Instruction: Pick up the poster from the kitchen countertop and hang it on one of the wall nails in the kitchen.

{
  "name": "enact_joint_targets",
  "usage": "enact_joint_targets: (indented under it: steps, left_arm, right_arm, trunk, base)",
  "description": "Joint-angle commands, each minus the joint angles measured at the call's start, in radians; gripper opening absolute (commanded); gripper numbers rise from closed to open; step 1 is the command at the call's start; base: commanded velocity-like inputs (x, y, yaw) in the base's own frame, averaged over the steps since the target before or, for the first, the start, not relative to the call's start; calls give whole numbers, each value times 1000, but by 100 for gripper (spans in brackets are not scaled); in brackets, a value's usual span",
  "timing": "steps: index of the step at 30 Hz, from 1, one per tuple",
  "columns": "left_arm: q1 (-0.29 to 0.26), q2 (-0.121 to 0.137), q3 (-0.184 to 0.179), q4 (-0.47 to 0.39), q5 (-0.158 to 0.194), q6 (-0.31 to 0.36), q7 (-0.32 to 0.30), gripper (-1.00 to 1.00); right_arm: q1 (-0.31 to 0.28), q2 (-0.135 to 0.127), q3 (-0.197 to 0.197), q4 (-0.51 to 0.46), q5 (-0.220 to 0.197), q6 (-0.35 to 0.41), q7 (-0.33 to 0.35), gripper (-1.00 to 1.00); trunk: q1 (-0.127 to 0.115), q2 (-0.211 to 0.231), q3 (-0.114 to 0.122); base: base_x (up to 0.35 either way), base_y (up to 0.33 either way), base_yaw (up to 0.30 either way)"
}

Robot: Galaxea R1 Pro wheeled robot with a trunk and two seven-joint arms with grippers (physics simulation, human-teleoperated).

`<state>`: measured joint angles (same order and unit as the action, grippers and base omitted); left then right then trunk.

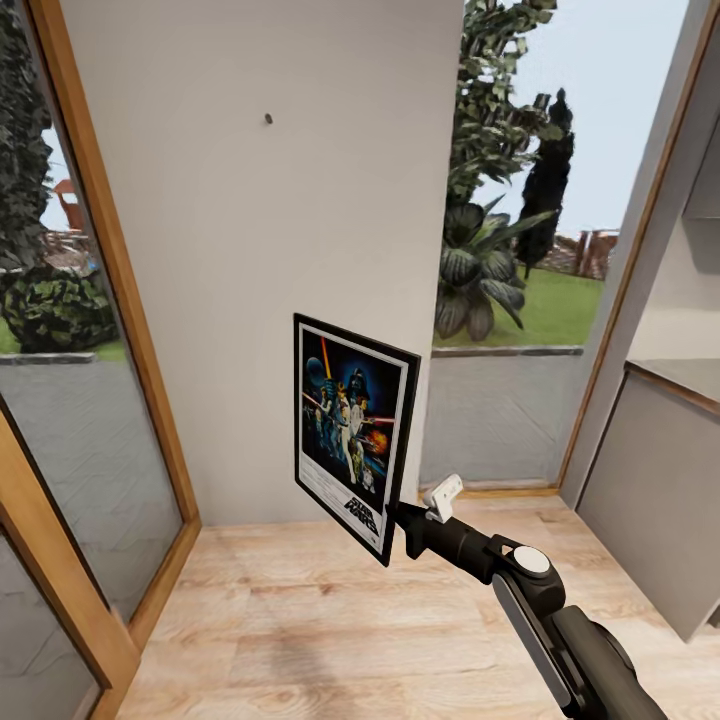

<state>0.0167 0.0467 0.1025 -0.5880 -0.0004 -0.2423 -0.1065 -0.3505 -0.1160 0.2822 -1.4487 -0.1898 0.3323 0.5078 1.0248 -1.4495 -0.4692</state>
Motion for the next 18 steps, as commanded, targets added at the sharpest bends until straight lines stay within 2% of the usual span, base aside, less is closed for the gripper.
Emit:
enact_joint_targets:
  steps: [1, 6, 18]
  left_arm:
    - [0, -1, 6, -1, 0, -1, -9, 100]
    - [0, -1, 5, -1, 0, -1, -9, 100]
    - [0, -1, 5, -1, -1, 0, -9, 100]
  right_arm:
    - [-1, -1, 1, -1, -13, 10, 0, -100]
    - [-1, -1, 1, -1, -13, 10, 0, -100]
    - [-1, -1, 0, -1, -13, 10, 0, -100]
  trunk:
    - [0, -1, -1]
    - [0, -1, -1]
    - [0, -1, -1]
  base:
    - [58, 60, 0]
    - [47, 47, 0]
    - [132, 109, 0]
